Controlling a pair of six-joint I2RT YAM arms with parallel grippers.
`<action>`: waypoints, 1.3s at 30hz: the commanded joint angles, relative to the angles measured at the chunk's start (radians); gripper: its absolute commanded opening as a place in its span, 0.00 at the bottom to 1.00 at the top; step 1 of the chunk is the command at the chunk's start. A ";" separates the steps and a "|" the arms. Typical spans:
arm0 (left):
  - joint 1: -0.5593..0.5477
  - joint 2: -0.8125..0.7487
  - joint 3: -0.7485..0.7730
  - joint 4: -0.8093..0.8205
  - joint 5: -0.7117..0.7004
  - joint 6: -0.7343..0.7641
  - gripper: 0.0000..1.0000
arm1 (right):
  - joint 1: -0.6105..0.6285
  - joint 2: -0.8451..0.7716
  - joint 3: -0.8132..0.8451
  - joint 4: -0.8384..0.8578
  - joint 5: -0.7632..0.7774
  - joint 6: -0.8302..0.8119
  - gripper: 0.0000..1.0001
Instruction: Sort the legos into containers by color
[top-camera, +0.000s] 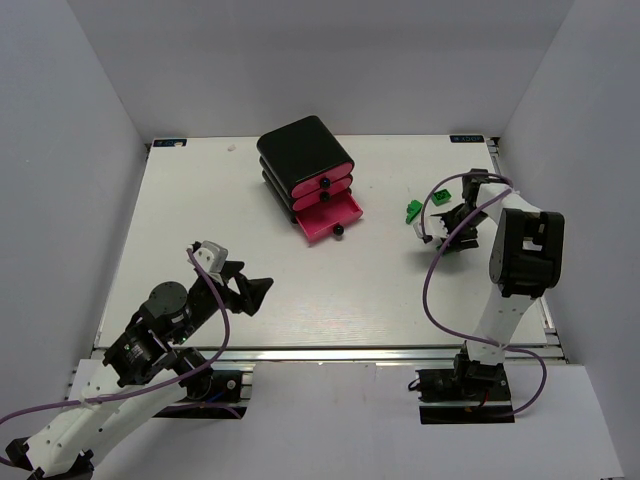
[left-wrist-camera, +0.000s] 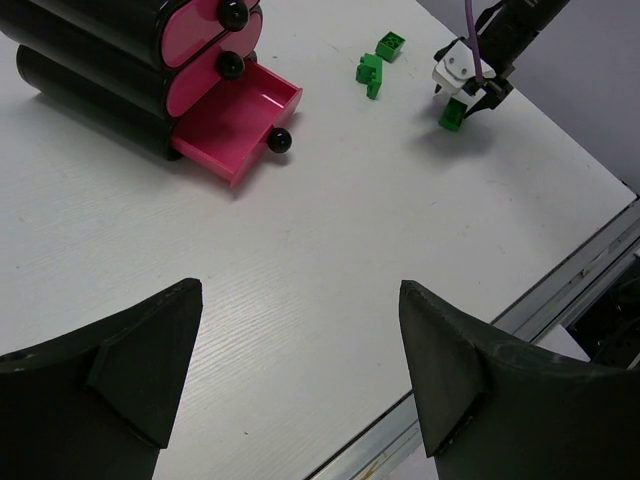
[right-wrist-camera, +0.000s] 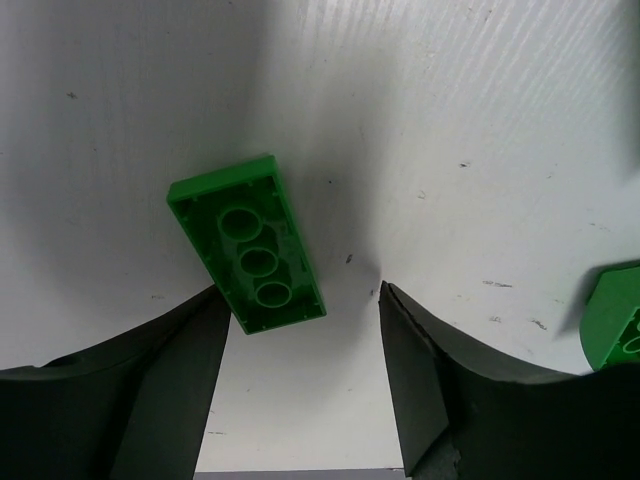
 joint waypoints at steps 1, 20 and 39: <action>0.004 0.008 0.004 -0.008 -0.018 0.000 0.89 | 0.006 0.051 0.008 -0.070 0.014 -0.228 0.66; 0.004 0.000 0.004 -0.011 -0.032 -0.004 0.89 | 0.031 0.032 -0.082 -0.096 -0.086 -0.162 0.38; 0.004 -0.020 -0.002 -0.008 -0.043 -0.012 0.90 | 0.273 -0.490 -0.225 0.112 -0.391 0.511 0.12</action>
